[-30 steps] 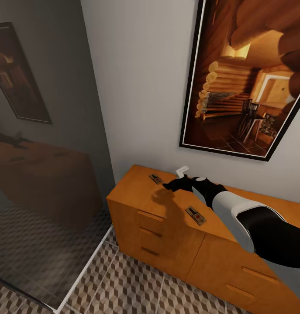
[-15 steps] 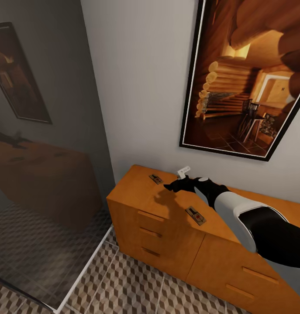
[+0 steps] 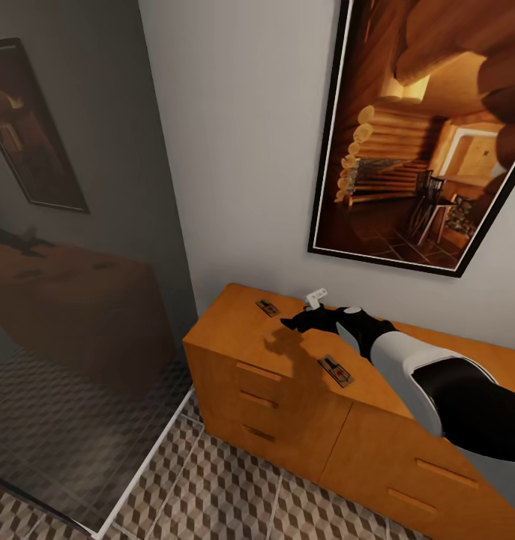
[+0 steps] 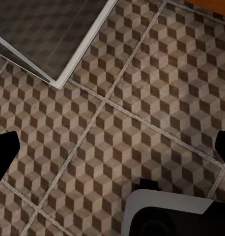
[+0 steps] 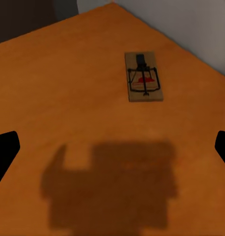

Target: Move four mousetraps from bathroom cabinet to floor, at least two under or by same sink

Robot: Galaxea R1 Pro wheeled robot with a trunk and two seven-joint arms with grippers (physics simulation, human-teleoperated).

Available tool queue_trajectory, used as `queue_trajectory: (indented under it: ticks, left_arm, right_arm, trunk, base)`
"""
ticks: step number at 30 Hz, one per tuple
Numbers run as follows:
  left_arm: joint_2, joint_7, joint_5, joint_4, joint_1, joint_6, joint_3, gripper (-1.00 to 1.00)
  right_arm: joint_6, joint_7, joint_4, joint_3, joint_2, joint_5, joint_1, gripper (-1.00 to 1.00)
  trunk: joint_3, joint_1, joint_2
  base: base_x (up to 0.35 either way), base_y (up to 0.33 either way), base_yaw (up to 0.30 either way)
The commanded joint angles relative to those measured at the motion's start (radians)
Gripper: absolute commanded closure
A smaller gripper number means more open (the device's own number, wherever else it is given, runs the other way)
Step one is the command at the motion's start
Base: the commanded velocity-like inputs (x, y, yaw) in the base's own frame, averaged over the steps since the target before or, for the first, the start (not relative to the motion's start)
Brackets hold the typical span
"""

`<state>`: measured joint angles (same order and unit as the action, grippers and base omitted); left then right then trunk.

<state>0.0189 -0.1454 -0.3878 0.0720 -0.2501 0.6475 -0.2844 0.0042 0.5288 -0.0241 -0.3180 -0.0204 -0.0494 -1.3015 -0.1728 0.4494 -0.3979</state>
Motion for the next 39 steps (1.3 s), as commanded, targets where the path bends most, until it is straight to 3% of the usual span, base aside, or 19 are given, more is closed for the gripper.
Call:
queue_trajectory:
  ticks: [1,22,39]
  left_arm:
    - [-0.001,-0.005,-0.002,0.003,-0.002,0.004,-0.009,-1.0]
    - [-0.001,-0.005,-0.002,0.003,-0.002,0.004,-0.009,-1.0]
    - [-0.001,-0.005,-0.002,0.003,-0.002,0.004,-0.009,-1.0]
  right_arm:
    - [0.0,0.004,0.0,-0.006,0.001,-0.007,-0.001,-1.0]
    - [0.0,0.008,0.001,-0.006,0.008,-0.015,0.0,-1.0]
    - [0.0,0.003,0.001,-0.007,0.008,-0.015,0.012,-1.0]
  trunk:
    - [-0.002,0.001,-0.002]
    - [-0.002,0.001,-0.002]
    - [-0.002,0.001,-0.002]
  base:
    - [0.0,0.0,0.0]
    - [0.011,0.0,0.0]
    - [0.181,0.0,0.0]
